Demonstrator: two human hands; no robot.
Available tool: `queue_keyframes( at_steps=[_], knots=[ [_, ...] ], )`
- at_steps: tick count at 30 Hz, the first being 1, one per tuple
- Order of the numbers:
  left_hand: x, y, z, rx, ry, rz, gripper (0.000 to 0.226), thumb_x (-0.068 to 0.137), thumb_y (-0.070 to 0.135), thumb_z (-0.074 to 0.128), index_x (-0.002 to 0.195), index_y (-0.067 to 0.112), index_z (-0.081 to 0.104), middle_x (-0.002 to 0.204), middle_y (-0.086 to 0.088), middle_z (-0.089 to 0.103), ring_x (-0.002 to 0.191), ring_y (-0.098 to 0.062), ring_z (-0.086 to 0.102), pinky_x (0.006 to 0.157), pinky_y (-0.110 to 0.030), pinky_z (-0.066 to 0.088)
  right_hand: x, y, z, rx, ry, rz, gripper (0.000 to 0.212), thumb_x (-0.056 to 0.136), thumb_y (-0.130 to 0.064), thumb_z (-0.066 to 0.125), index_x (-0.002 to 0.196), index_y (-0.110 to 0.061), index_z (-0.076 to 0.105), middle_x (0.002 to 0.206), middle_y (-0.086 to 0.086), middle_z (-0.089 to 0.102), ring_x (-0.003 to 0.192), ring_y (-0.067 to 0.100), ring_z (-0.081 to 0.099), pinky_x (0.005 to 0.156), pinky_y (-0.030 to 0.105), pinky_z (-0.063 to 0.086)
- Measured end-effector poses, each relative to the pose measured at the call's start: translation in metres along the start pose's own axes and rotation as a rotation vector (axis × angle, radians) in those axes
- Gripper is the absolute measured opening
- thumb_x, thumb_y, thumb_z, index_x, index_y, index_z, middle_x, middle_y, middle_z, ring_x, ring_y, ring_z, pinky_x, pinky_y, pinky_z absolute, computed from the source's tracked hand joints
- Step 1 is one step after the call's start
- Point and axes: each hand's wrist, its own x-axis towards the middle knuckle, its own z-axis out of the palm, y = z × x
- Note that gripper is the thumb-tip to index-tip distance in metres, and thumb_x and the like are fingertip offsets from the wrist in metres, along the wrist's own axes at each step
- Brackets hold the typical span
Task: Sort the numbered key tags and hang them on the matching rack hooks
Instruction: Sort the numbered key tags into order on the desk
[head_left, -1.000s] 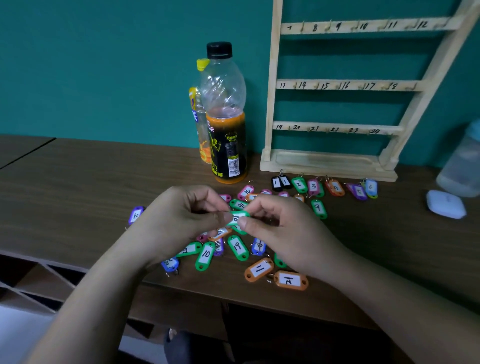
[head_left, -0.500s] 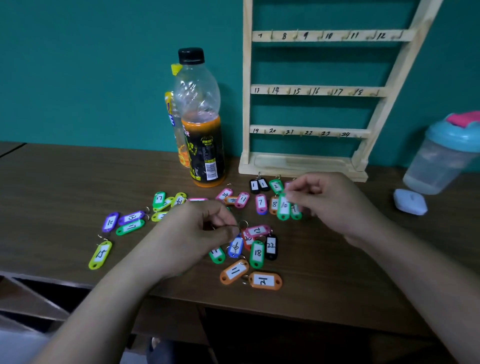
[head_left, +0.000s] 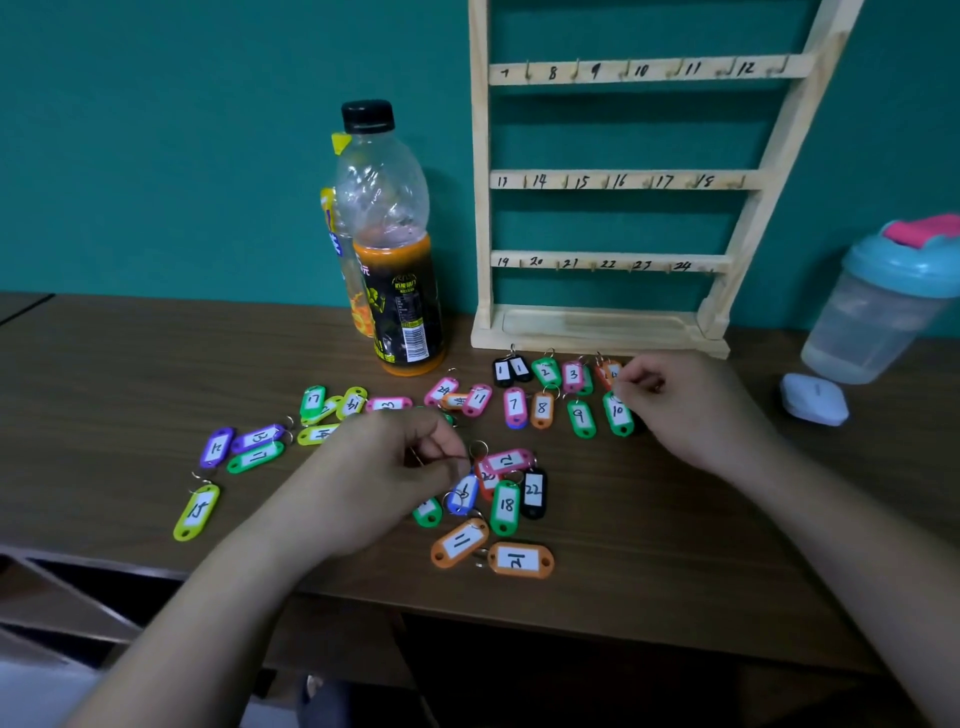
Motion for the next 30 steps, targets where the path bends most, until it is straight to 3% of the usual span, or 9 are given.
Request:
queue_keyframes(
  at_steps=[6, 17, 23, 26, 30],
  knots=[
    [0.0, -0.002, -0.001, 0.024, -0.002, 0.004, 0.008, 0.094, 0.027, 0.077, 0.088, 0.032, 0.076, 0.086, 0.014, 0.075, 0.083, -0.006, 0.07, 0.073, -0.024, 0.054, -0.008, -0.014, 0.006, -0.097, 0.09, -0.123, 0.007, 0.101, -0.026, 0.07, 0.101, -0.029, 0.076, 0.098, -0.015, 0.066, 0.088, -0.001, 0.058, 0.068, 0.01, 0.034],
    [0.001, -0.03, -0.033, 0.007, 0.162, -0.085, 0.007, 0.095, 0.03, 0.076, 0.088, 0.032, 0.075, 0.08, 0.01, 0.076, 0.064, -0.006, 0.068, 0.064, -0.025, 0.053, -0.032, -0.067, 0.039, 0.015, 0.015, -0.342, 0.009, 0.098, -0.022, 0.069, 0.093, -0.029, 0.072, 0.091, -0.018, 0.062, 0.091, -0.004, 0.057, 0.071, 0.008, 0.039],
    [0.005, -0.059, -0.052, 0.236, 0.408, -0.206, 0.007, 0.093, 0.033, 0.073, 0.088, 0.037, 0.074, 0.086, 0.02, 0.072, 0.083, 0.001, 0.064, 0.064, -0.016, 0.043, -0.035, -0.08, 0.062, 0.053, 0.008, -0.401, 0.01, 0.097, -0.021, 0.07, 0.089, -0.027, 0.07, 0.087, -0.018, 0.058, 0.087, -0.003, 0.055, 0.07, 0.011, 0.039],
    [0.008, -0.065, -0.05, 0.3, 0.42, -0.128, 0.01, 0.091, 0.03, 0.077, 0.097, 0.037, 0.074, 0.096, 0.015, 0.068, 0.091, -0.007, 0.062, 0.068, -0.014, 0.04, -0.036, -0.081, 0.071, 0.054, -0.006, -0.45, 0.007, 0.098, -0.02, 0.07, 0.094, -0.026, 0.072, 0.091, -0.016, 0.06, 0.09, 0.002, 0.057, 0.075, 0.018, 0.047],
    [0.017, -0.066, -0.033, 0.373, 0.343, 0.004, 0.025, 0.092, 0.028, 0.078, 0.115, 0.036, 0.074, 0.11, 0.011, 0.058, 0.112, -0.016, 0.053, 0.083, -0.027, 0.037, -0.035, -0.079, 0.076, 0.019, -0.018, -0.509, 0.012, 0.103, -0.019, 0.064, 0.108, -0.023, 0.075, 0.103, -0.015, 0.062, 0.101, 0.005, 0.059, 0.089, 0.031, 0.052]
  ],
)
